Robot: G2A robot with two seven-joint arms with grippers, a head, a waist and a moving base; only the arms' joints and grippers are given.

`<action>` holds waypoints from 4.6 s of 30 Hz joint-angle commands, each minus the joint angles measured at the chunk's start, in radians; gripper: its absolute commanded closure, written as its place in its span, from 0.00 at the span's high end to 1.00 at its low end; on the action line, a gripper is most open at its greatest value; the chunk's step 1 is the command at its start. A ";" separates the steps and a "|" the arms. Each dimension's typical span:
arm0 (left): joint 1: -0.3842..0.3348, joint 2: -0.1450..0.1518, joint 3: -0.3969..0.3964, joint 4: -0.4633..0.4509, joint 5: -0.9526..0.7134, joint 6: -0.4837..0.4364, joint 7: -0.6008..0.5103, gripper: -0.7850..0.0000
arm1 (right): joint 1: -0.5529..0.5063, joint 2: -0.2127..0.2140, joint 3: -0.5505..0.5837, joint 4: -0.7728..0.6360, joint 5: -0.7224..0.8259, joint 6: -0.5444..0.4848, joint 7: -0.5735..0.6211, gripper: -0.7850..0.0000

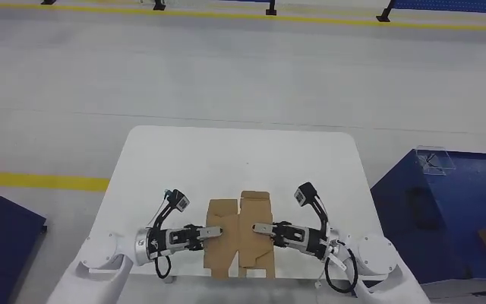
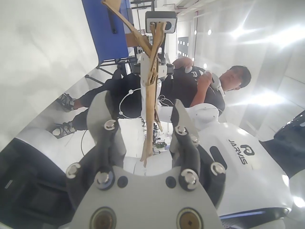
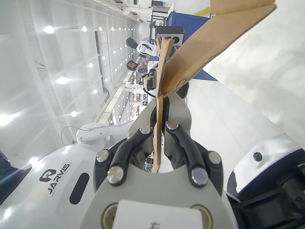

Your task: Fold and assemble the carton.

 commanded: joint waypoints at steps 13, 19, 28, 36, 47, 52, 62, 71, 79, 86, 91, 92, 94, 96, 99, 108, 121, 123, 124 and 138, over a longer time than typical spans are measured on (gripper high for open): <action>0.018 0.002 -0.005 -0.012 -0.061 -0.133 0.009 0.00 | 0.004 -0.015 0.047 0.100 0.319 0.080 -0.160 1.00; 0.042 0.007 -0.009 -0.046 -0.040 -0.236 -0.026 0.00 | 0.034 -0.018 0.066 0.175 0.487 0.176 -0.150 0.96; 0.065 0.013 0.002 -0.067 0.031 -0.260 -0.003 0.00 | 0.030 -0.013 0.022 0.164 0.416 0.191 -0.101 0.00; 0.080 0.019 0.003 -0.075 0.044 -0.261 0.002 0.00 | 0.018 -0.009 0.009 0.136 0.384 0.202 -0.098 0.00; 0.091 0.024 -0.003 -0.079 0.056 -0.270 0.010 1.00 | 0.013 -0.008 0.002 0.126 0.380 0.203 -0.110 0.00; 0.091 0.024 -0.003 -0.079 0.056 -0.270 0.010 1.00 | 0.013 -0.008 0.002 0.126 0.380 0.203 -0.110 0.00; 0.084 0.025 -0.002 -0.159 0.107 -0.411 0.025 1.00 | -0.013 -0.013 -0.003 0.036 0.249 0.094 -0.327 0.00; -0.005 0.032 0.122 -0.209 0.195 -0.523 0.032 1.00 | -0.039 -0.024 -0.060 0.002 0.173 0.030 -0.457 0.00; -0.116 0.023 0.251 -0.136 0.218 -0.555 0.064 1.00 | -0.053 -0.029 -0.074 -0.029 0.197 0.037 -0.484 0.00; -0.138 0.033 0.251 -0.086 0.185 -0.586 0.096 1.00 | -0.053 -0.025 0.001 -0.027 0.249 0.064 -0.486 0.00; -0.107 0.052 0.199 -0.067 0.182 -0.625 0.134 1.00 | -0.044 -0.018 0.095 -0.024 0.307 0.097 -0.476 0.00; -0.101 0.057 0.192 -0.067 0.176 -0.623 0.133 1.00 | -0.041 -0.018 0.107 -0.026 0.316 0.105 -0.474 0.00; -0.097 0.062 0.183 -0.066 0.181 -0.616 0.126 1.00 | -0.032 -0.015 0.123 -0.030 0.314 0.134 -0.462 0.00; -0.097 0.062 0.183 -0.066 0.181 -0.616 0.126 1.00 | -0.032 -0.015 0.123 -0.030 0.314 0.134 -0.462 0.00; -0.097 0.062 0.183 -0.066 0.181 -0.616 0.126 1.00 | -0.032 -0.015 0.123 -0.030 0.314 0.134 -0.462 0.00; -0.097 0.062 0.183 -0.066 0.181 -0.616 0.126 1.00 | -0.032 -0.015 0.123 -0.030 0.314 0.134 -0.462 0.00; -0.097 0.062 0.183 -0.066 0.181 -0.616 0.126 1.00 | -0.032 -0.015 0.123 -0.030 0.314 0.134 -0.462 0.00; -0.097 0.062 0.183 -0.066 0.181 -0.616 0.126 1.00 | -0.032 -0.015 0.123 -0.030 0.314 0.134 -0.462 0.00; -0.097 0.062 0.183 -0.066 0.181 -0.616 0.126 1.00 | -0.032 -0.015 0.123 -0.030 0.314 0.134 -0.462 0.00; -0.097 0.062 0.183 -0.066 0.181 -0.616 0.126 1.00 | 0.019 -0.020 0.212 0.025 0.641 0.299 -0.481 0.00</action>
